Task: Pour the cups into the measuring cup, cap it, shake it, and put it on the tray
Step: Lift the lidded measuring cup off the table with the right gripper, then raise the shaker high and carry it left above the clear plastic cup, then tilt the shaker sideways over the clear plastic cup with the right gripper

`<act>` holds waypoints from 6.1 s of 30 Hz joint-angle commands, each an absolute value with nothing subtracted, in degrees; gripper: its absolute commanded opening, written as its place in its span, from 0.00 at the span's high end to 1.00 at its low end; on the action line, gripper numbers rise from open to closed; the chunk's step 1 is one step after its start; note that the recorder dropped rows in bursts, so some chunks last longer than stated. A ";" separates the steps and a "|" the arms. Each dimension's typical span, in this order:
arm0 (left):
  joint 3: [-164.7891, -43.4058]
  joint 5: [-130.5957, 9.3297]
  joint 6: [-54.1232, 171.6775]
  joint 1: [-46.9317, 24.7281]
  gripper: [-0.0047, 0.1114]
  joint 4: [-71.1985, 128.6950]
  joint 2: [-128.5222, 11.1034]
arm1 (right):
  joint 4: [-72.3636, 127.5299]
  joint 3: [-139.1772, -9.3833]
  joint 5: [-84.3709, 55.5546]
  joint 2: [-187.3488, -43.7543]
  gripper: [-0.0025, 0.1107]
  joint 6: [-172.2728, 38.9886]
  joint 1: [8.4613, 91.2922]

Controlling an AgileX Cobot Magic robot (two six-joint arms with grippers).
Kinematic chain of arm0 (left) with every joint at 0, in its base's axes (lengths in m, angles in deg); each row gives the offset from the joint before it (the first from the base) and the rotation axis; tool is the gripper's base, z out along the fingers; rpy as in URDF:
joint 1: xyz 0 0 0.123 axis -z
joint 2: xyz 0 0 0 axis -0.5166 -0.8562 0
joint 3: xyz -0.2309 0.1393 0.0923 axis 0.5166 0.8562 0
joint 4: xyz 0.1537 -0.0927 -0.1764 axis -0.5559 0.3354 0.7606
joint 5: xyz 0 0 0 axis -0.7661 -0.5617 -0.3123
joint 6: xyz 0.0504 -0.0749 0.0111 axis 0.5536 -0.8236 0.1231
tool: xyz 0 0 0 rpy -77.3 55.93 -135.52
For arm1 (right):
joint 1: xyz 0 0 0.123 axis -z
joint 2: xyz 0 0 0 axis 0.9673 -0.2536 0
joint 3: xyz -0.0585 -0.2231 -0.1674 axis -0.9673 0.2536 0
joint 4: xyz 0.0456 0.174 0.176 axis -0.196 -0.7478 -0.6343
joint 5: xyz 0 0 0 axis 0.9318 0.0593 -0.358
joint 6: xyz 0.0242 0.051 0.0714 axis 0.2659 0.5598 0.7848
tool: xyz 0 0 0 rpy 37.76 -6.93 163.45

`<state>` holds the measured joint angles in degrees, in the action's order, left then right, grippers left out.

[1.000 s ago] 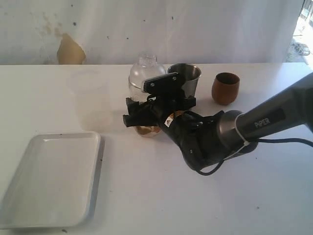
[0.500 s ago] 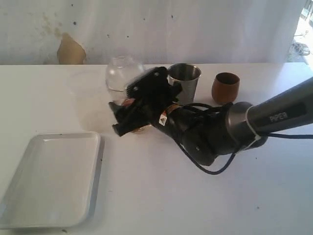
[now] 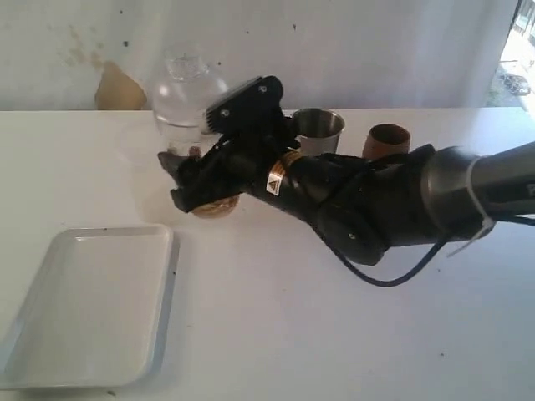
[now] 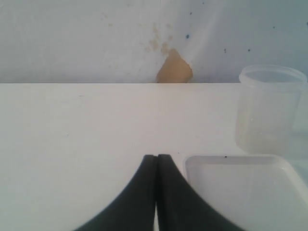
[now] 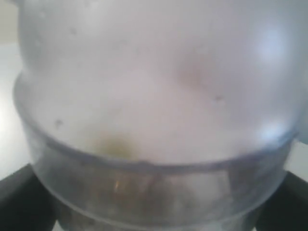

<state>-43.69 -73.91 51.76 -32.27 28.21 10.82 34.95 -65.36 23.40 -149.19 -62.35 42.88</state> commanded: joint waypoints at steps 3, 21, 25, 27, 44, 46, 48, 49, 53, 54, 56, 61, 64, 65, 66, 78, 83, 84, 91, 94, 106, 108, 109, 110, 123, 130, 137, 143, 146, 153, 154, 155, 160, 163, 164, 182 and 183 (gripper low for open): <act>-43.41 -74.00 51.76 -32.04 0.96 28.13 11.10 | 46.33 -65.92 21.69 -145.59 0.98 -63.26 42.44; -43.41 -74.00 51.76 -32.04 0.96 28.13 11.10 | 18.32 -64.48 21.34 -144.40 0.98 -75.91 44.08; -43.41 -74.00 51.76 -32.04 0.96 28.13 11.10 | 51.52 -64.64 20.84 -143.86 0.98 -56.64 43.10; -43.41 -73.99 51.76 -32.03 0.96 28.13 11.10 | 14.52 -64.71 24.12 -144.62 0.98 -70.42 44.62; -43.41 -73.98 51.76 -32.06 0.96 28.13 11.10 | 20.93 -66.54 20.11 -144.82 0.98 -82.55 48.74; -43.41 -73.98 51.76 -32.06 0.96 28.13 11.10 | 20.93 -72.15 11.84 -146.71 0.98 -82.67 50.95; -43.41 -73.98 51.76 -31.96 0.96 28.13 11.10 | 24.01 -78.84 5.30 -149.73 0.98 -82.80 52.17; -43.41 -73.98 51.76 -31.96 0.96 28.13 11.10 | 25.45 -81.03 3.32 -150.99 0.98 -82.95 52.39; -43.41 -73.98 51.76 -31.96 0.96 28.13 11.10 | 27.89 -87.95 -1.57 -155.72 0.98 -84.81 52.39; -43.41 -73.98 51.76 -31.96 0.96 28.13 11.10 | 27.58 -89.36 -2.00 -156.74 0.98 -84.93 52.39; -43.41 -73.98 51.76 -31.96 0.96 28.13 11.10 | 27.58 -91.18 -1.99 -158.07 0.98 -84.83 52.39; -43.41 -73.98 51.76 -31.96 0.96 28.13 11.10 | 28.49 -93.39 -0.31 -159.26 0.98 -84.83 51.09; -43.41 -73.98 51.76 -31.96 0.96 28.13 11.10 | 29.32 -93.54 1.87 -159.14 0.98 -84.83 49.56; -43.41 -73.98 51.76 -31.96 0.96 28.13 11.10 | 29.32 -93.54 2.48 -159.05 0.98 -84.83 48.99; -43.41 -73.98 51.76 -31.96 0.96 28.13 11.10 | 29.32 -93.54 2.95 -159.05 0.98 -84.72 48.35; -43.41 -73.98 51.76 -31.96 0.96 28.13 11.10 | 36.83 -101.55 7.77 -163.47 0.98 -86.91 48.07; -43.41 -73.98 51.76 -31.96 0.96 28.13 11.10 | 39.01 -105.48 7.47 -168.11 0.98 -88.02 49.40; -43.41 -73.98 51.76 -31.96 0.96 28.13 11.10 | 39.87 -105.84 7.47 -168.70 0.98 -88.89 49.69; -43.41 -73.98 51.76 -31.96 0.96 28.13 11.10 | 40.39 -105.94 7.71 -170.13 0.98 -99.07 49.78; -43.41 -73.98 51.76 -31.96 0.96 28.13 11.10 | 40.39 -105.94 9.88 -170.22 0.98 -100.83 49.78; -43.41 -73.98 51.76 -31.96 0.96 28.13 11.10 | 40.25 -107.73 12.28 -171.25 0.98 -103.86 50.39; -43.41 -73.98 51.76 -31.96 0.96 28.13 11.10 | 39.39 -107.73 11.61 -171.25 0.98 -104.77 50.39; -43.41 -73.98 51.76 -31.96 0.96 28.13 11.10 | 38.12 -107.73 11.08 -171.15 0.98 -104.66 50.39; -43.41 -73.98 51.76 -31.96 0.96 28.13 11.10 | 36.77 -107.73 10.54 -171.14 0.98 -104.52 50.39; -43.41 -73.98 51.76 -31.96 0.96 28.13 11.10 | 32.08 -108.66 8.69 -170.36 0.98 -100.89 55.59; -43.41 -73.98 51.76 -31.96 0.96 28.13 11.10 | 32.74 -109.56 5.81 -170.60 0.98 -110.91 57.10; -43.41 -73.98 51.76 -31.96 0.96 28.13 11.10 | 32.74 -109.56 5.50 -170.60 0.98 -106.61 56.50; -43.41 -73.98 51.76 -31.96 0.96 28.13 11.10 | 35.99 -109.56 6.20 -170.60 0.98 -110.97 54.74; -43.41 -73.98 51.76 -31.96 0.96 28.13 11.10 | 37.39 -109.56 6.34 -170.60 0.98 -111.44 53.64; -43.41 -73.98 51.76 -31.96 0.96 28.13 11.10 | 38.05 -109.56 5.38 -170.60 0.98 -120.21 52.52; -43.41 -73.98 51.76 -31.96 0.96 28.13 11.10 | 38.05 -109.56 5.05 -170.60 0.98 -120.34 52.52; -43.41 -73.98 51.76 -31.96 0.96 28.13 11.10 | 38.05 -109.56 4.58 -170.60 0.98 -120.34 52.52; -43.41 -73.98 51.76 -31.96 0.96 28.13 11.10 | 37.95 -109.34 3.39 -170.60 0.98 -120.32 52.52; -43.41 -73.98 51.76 -31.96 0.96 28.13 11.10 | 37.95 -109.34 3.39 -170.60 0.98 -123.51 52.52; -43.41 -73.98 51.76 -31.96 0.96 28.13 11.10 | 37.95 -109.34 3.39 -170.60 0.98 -125.01 52.52; -43.41 -73.98 51.76 -31.96 0.96 28.13 11.10 | 37.95 -109.34 2.27 -170.60 0.98 -136.71 52.52; -43.41 -73.98 51.76 -31.96 0.96 28.13 11.10 | 37.95 -109.34 2.27 -170.60 0.98 -137.07 52.52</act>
